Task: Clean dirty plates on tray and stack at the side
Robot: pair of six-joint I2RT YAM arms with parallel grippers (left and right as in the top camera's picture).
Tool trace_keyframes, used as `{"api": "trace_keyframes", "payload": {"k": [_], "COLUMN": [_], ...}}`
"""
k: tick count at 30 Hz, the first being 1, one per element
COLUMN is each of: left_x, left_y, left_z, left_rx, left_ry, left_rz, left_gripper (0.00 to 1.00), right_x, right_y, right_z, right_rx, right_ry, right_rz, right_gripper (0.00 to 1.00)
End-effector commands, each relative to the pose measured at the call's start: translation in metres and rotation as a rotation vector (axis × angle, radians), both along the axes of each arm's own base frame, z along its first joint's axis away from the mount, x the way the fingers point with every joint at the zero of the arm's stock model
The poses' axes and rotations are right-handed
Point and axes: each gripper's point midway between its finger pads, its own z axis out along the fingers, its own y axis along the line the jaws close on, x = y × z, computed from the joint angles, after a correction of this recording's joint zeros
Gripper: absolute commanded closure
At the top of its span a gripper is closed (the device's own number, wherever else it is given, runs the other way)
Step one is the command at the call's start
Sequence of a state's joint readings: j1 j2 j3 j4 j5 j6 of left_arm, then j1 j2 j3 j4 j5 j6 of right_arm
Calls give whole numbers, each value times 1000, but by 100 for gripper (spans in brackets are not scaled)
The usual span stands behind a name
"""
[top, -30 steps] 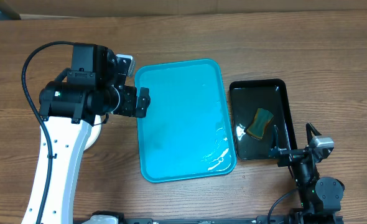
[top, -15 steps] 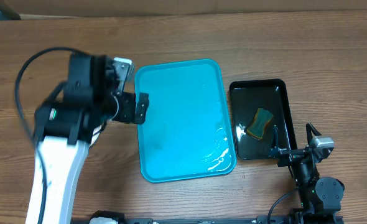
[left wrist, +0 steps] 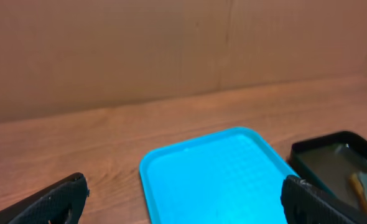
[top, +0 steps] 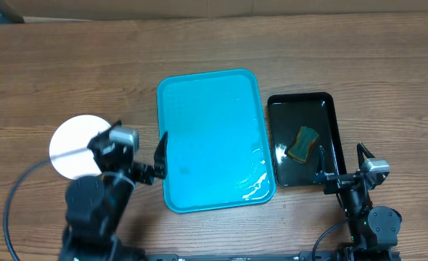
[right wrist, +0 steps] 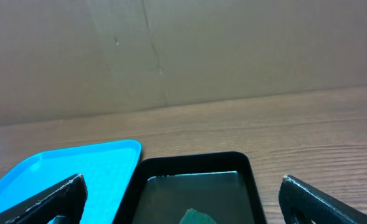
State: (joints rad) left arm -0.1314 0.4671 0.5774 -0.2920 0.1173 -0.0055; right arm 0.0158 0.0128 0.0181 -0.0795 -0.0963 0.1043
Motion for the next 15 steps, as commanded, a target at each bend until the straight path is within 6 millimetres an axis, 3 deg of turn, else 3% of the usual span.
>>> {"api": "trace_keyframes", "payload": {"k": [1, 10, 15], "left_x": [-12, -27, -17], "left_y": [8, 15, 12], "left_z": [-8, -32, -72], "left_rx": [-50, -76, -101], "left_ry": [-84, -277, -257], "left_rz": [41, 65, 54], "left_gripper": [0, 0, 0], "right_x": [0, 0, 0], "right_y": [0, 0, 0], "right_z": [-2, -2, -2], "right_rx": [-1, -1, -1], "right_ry": [-5, -5, -5], "right_rz": [-3, -3, -3], "right_gripper": [0, 0, 0]}}
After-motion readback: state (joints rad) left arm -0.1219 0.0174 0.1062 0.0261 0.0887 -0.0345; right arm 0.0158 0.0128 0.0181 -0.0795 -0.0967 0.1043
